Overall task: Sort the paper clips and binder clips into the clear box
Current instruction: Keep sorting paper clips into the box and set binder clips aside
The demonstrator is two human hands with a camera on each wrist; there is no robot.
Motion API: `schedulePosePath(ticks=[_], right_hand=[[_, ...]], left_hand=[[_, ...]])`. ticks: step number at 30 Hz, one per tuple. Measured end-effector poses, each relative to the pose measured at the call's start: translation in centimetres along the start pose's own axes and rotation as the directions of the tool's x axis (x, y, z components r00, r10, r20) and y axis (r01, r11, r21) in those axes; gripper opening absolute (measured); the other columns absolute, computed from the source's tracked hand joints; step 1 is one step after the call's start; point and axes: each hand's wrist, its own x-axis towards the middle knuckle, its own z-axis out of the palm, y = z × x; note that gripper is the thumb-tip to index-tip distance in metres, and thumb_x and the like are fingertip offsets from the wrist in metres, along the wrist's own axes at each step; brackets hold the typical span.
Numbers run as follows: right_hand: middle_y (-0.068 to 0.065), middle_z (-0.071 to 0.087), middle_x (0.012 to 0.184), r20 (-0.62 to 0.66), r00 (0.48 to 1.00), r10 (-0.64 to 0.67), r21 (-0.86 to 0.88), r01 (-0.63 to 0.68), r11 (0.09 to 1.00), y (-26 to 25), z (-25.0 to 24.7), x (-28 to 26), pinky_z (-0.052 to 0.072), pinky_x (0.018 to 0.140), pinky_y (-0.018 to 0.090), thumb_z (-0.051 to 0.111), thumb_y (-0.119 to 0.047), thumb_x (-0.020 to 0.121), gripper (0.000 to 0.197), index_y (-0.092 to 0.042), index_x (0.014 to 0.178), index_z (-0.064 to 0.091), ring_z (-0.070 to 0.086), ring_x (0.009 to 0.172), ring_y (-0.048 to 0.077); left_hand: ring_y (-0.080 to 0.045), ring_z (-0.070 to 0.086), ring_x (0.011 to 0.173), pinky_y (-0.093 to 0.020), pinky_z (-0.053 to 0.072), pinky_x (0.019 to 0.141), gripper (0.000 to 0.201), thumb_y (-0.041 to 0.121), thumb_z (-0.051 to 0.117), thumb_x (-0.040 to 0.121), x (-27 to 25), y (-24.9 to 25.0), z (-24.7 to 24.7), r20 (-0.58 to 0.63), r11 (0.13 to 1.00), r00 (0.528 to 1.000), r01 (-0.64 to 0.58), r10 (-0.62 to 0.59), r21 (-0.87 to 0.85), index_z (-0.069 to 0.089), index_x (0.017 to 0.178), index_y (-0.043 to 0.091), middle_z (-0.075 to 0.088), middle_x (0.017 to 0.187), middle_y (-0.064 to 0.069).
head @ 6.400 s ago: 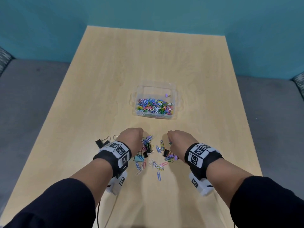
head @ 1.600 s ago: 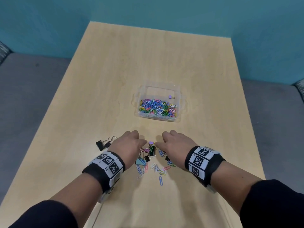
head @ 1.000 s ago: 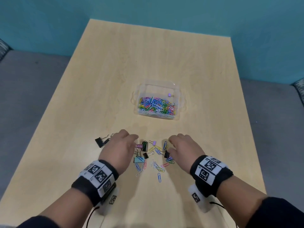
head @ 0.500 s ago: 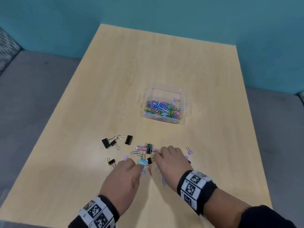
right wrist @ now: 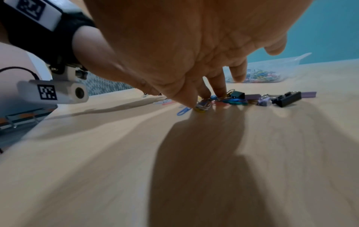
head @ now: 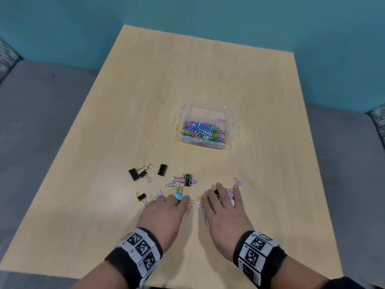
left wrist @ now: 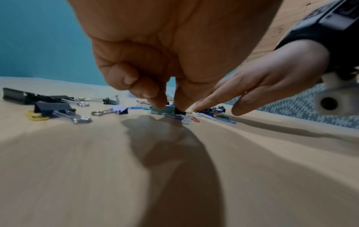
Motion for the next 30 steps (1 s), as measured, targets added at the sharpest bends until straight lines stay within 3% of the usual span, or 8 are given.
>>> schedulePosePath(ticks=[2, 4, 6, 9, 13, 19, 25, 30], right_hand=[[0.021, 0.035, 0.146, 0.029, 0.999, 0.016, -0.007, -0.016, 1.0, -0.4, 0.2, -0.7, 0.003, 0.106, 0.071, 0.041, -0.02, 0.08, 0.067, 0.0, 0.143, 0.034, 0.013, 0.14, 0.046], [0.02, 0.031, 0.15, 0.026, 1.0, -0.002, -0.003, 0.002, 1.0, -0.7, 0.5, -1.4, 0.004, 0.105, 0.071, 0.028, -0.02, 0.082, 0.066, -0.001, 0.145, 0.029, 0.01, 0.141, 0.046], [0.018, 0.032, 0.149, -0.001, 0.999, -0.055, 0.055, 0.055, 0.997, -0.8, 1.1, -2.0, 0.011, 0.105, 0.071, 0.021, -0.018, 0.08, 0.067, -0.002, 0.144, 0.032, 0.015, 0.141, 0.044], [0.017, 0.043, 0.141, -0.067, 0.994, -0.084, 0.139, 0.093, 0.986, -0.4, 1.6, -3.4, 0.028, 0.106, 0.06, 0.028, -0.017, 0.076, 0.065, -0.003, 0.137, 0.044, 0.034, 0.135, 0.04], [0.014, 0.056, 0.128, -0.079, 0.997, 0.006, 0.258, 0.015, 0.966, 0.5, 2.4, -5.2, 0.046, 0.095, 0.048, 0.037, -0.016, 0.069, 0.06, -0.003, 0.125, 0.055, 0.052, 0.117, 0.036], [0.012, 0.052, 0.132, -0.033, 0.994, 0.103, 0.267, -0.09, 0.959, 1.0, 2.1, -4.5, 0.047, 0.092, 0.044, 0.036, -0.016, 0.065, 0.066, -0.006, 0.128, 0.052, 0.051, 0.116, 0.033], [0.006, 0.055, 0.122, -0.07, 0.997, 0.022, 0.248, -0.004, 0.969, 0.9, 1.4, -3.8, 0.048, 0.085, 0.04, 0.036, -0.015, 0.065, 0.063, -0.009, 0.125, 0.053, 0.052, 0.108, 0.03], [0.011, 0.054, 0.127, -0.027, 0.989, 0.142, 0.244, -0.132, 0.961, 2.3, 0.9, -2.9, 0.049, 0.081, 0.04, 0.031, -0.017, 0.064, 0.059, -0.01, 0.118, 0.056, 0.054, 0.108, 0.032]], left_hand=[[-0.029, 0.051, 0.097, -0.036, 0.041, 0.073, 0.072, 0.011, 0.042, 0.084, 0.2, -0.2, 0.2, -0.009, 1.0, 1.0, 0.008, -0.008, 0.02, 0.011, 0.147, 0.026, 0.052, 0.114, -0.006], [-0.027, 0.051, 0.097, -0.036, 0.042, 0.073, 0.073, 0.012, 0.043, 0.085, 0.7, -0.3, 0.3, -0.014, 0.999, 0.999, 0.035, -0.034, 0.025, 0.009, 0.148, 0.025, 0.051, 0.115, -0.005], [-0.027, 0.055, 0.085, -0.034, 0.046, 0.065, 0.074, 0.014, 0.056, 0.077, 0.7, -0.5, 0.2, -0.03, 0.999, 0.999, 0.04, -0.04, -0.023, 0.028, 0.145, 0.022, 0.056, 0.102, -0.005], [-0.027, 0.053, 0.068, -0.034, 0.049, 0.05, 0.063, 0.013, 0.073, 0.061, -0.3, -0.4, 1.7, -0.214, 0.996, 0.975, -0.068, 0.055, -0.057, 0.059, 0.122, 0.014, 0.057, 0.086, -0.006], [-0.03, 0.052, 0.089, -0.04, 0.053, 0.068, 0.042, 0.017, 0.059, 0.074, -2.7, 0.2, 3.7, -0.255, 0.985, 0.962, -0.128, 0.095, -0.119, 0.057, 0.115, 0.013, 0.055, 0.109, -0.008], [-0.037, 0.039, 0.127, -0.045, 0.042, 0.101, 0.054, 0.027, 0.04, 0.081, -3.2, 1.0, 5.8, -0.157, 0.99, 0.985, -0.084, 0.066, -0.112, 0.045, 0.133, 0.012, 0.042, 0.138, -0.019], [-0.035, 0.04, 0.128, -0.045, 0.041, 0.101, 0.054, 0.029, 0.037, 0.083, -2.5, 1.4, 5.8, -0.151, 0.983, 0.983, -0.123, 0.102, -0.134, 0.046, 0.134, 0.01, 0.045, 0.136, -0.016], [-0.033, 0.044, 0.125, -0.043, 0.044, 0.099, 0.05, 0.028, 0.039, 0.083, -2.5, 1.3, 6.1, -0.184, 0.979, 0.974, -0.154, 0.128, -0.132, 0.048, 0.128, 0.011, 0.048, 0.131, -0.014]])
